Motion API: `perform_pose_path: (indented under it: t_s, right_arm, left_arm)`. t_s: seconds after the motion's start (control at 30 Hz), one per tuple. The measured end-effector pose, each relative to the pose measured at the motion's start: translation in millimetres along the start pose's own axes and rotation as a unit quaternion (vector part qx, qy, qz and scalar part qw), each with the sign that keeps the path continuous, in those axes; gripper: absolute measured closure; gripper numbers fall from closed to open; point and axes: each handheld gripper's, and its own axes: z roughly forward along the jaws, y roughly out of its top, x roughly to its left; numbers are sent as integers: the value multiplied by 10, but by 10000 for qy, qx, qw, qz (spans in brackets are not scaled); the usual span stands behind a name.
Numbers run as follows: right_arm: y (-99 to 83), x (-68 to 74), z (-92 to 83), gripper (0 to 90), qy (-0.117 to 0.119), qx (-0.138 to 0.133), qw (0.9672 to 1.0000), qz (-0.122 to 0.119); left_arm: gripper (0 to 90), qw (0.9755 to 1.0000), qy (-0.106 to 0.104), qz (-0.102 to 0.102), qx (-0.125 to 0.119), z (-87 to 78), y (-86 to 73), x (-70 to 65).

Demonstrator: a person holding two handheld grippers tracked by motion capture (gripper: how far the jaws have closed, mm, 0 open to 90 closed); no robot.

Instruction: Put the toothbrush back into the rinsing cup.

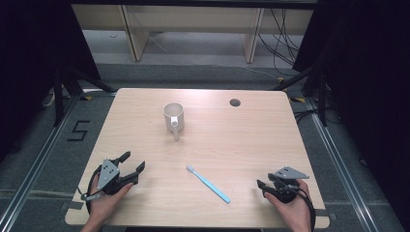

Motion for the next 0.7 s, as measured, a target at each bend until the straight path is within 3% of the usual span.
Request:
perform_pose_path:
  t_s: [0.03, 0.13, 0.17, 0.23, 0.27, 0.3, 0.4, 0.43, 0.6, 0.7]
  right_arm:
    - [15, -13, 4, 471, -20, -24, 9999, -160]
    - [79, 57, -29, 471, -4, 207, 9998, 4]
    - [104, 10, -19, 476, -3, 147, 9989, -435]
    - [120, 27, -30, 479, -6, 195, 9993, -307]
    - [149, 47, -62, 486, 2, 350, 9991, -239]
    - [159, 29, -73, 487, 6, 395, 9984, -410]
    - [208, 34, -101, 490, 40, 610, 9971, -448]
    - [230, 33, -105, 494, 66, 729, 9962, -475]
    - [313, 44, -119, 519, 226, 1232, 9895, -727]
    - [349, 72, -124, 544, 310, 1577, 9818, -1010]
  left_arm:
    - [314, 10000, 5, -3, -5, -1, 0, -1]
    - [314, 10000, 13, -1, -29, -6, -2, -3]
    - [314, 10000, 11, -2, -38, -6, -3, -3]
    - [314, 10000, 9, 14, -49, -9, -3, -5]
    - [314, 10000, 2, 18, -73, -6, -5, -5]
    - [314, 9999, 8, 13, -141, 6, -11, -6]
    - [314, 10000, 2, 28, -42, -10, -3, -6]
    - [314, 9999, -9, 5, -163, 5, -12, -6]
    - [316, 9999, -10, -7, -110, 5, -8, -2]
    - [318, 10000, -12, 51, -11, -2, -1, -12]
